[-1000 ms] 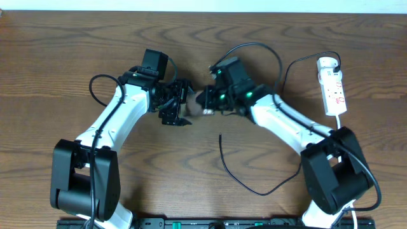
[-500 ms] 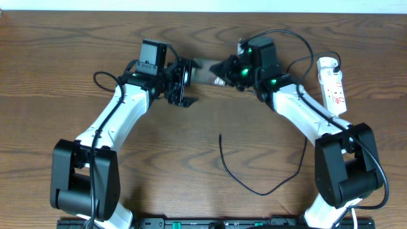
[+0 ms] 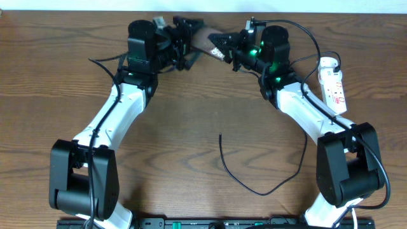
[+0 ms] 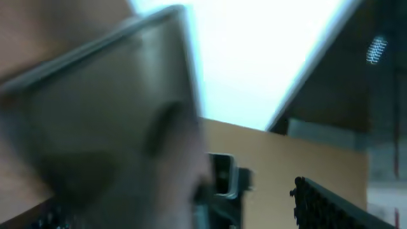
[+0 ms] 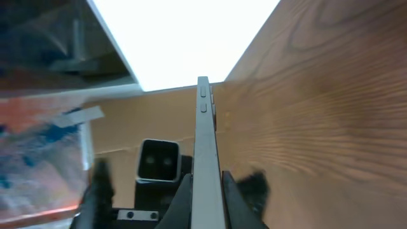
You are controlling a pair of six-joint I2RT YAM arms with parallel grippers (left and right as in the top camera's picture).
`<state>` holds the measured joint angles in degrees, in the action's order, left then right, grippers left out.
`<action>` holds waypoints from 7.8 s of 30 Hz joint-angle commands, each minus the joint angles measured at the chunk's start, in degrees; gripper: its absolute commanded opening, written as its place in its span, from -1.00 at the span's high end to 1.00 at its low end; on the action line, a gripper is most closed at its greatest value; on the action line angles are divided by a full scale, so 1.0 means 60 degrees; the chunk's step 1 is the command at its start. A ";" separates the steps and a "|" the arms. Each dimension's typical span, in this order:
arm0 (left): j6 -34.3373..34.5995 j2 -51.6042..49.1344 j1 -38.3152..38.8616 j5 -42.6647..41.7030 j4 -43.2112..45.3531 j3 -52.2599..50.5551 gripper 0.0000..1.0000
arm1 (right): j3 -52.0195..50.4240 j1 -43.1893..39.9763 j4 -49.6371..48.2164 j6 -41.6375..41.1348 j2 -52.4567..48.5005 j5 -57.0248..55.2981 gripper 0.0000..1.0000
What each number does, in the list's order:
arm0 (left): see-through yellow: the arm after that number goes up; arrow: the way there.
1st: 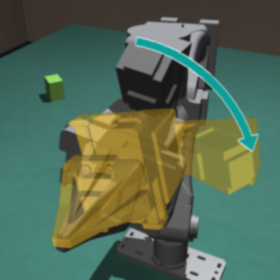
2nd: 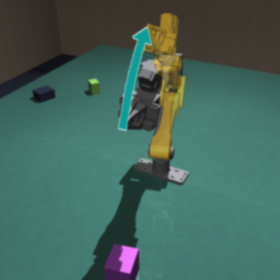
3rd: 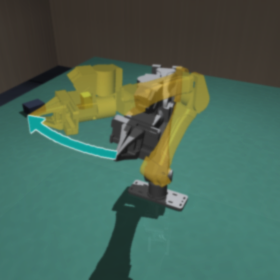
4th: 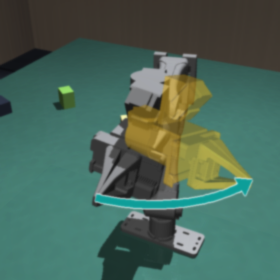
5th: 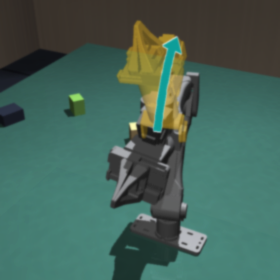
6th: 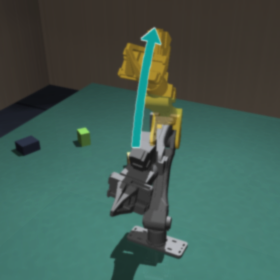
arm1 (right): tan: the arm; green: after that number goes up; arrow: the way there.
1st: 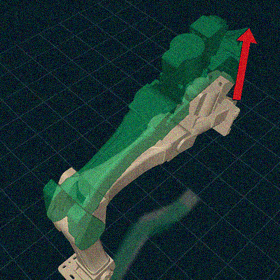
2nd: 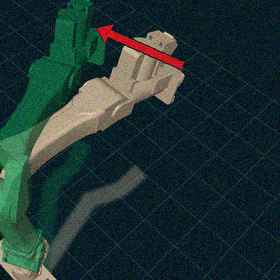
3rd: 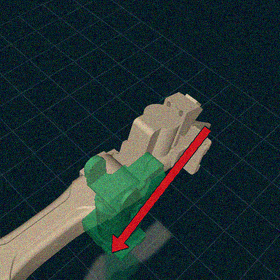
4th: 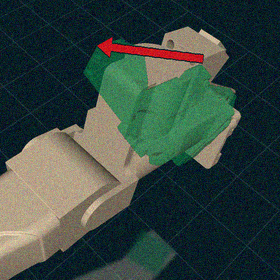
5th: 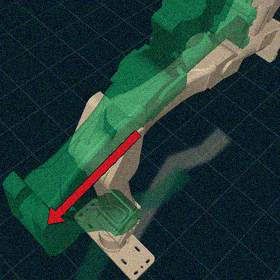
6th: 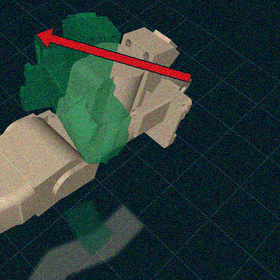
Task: Plug charger to phone and switch on socket
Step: 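Open the right gripper and withdraw it, left gripper holding the phone, then move the right gripper down over the black cable's plug end, then grasp the cable plug with the right gripper and lift it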
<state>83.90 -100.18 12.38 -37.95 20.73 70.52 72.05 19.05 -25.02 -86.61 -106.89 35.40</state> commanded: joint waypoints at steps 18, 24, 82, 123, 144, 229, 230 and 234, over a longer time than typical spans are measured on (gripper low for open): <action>-0.1807 0.0127 -0.0040 0.0051 0.1002 0.0098 0.32 | 0.0317 0.0029 -0.1297 -0.1428 0.0004 0.1027 0.98; -0.1880 0.0124 -0.0044 0.0197 0.1002 0.0098 0.59 | 0.0313 0.0149 -0.1293 -0.1421 0.0004 0.1169 0.98; -0.0973 0.0124 -0.1027 0.0291 0.1315 0.0098 0.85 | 0.0313 0.0433 -0.1341 -0.1107 0.0004 0.1443 -0.98; -0.3985 0.0124 -0.3606 -0.8579 0.1315 -0.0029 0.85 | 0.5577 0.1129 1.5708 1.1027 -0.0903 -0.3351 -0.87; -0.4415 0.0124 -0.3672 -0.8681 0.1315 -0.0310 0.85 | 0.5501 0.2699 1.7001 1.0546 -0.2892 -0.4182 -0.76; -0.4408 0.0124 -0.4284 -0.8677 0.1311 -0.0310 0.85 | 0.2284 0.3275 1.4917 0.8400 -0.3279 -0.4761 0.83; -0.4408 0.0124 -0.4284 -0.8681 0.1311 -0.0310 0.85 | 0.2284 0.3279 1.4917 0.8400 -0.3279 -0.4758 0.85; -0.4408 0.0124 -0.4284 -0.8681 0.1311 -0.0310 0.85 | 0.2284 0.3282 1.4917 0.8400 -0.3279 -0.4761 0.98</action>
<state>58.39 -100.18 -13.08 -88.44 28.14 68.69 87.90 38.28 65.49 -36.21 -124.11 6.85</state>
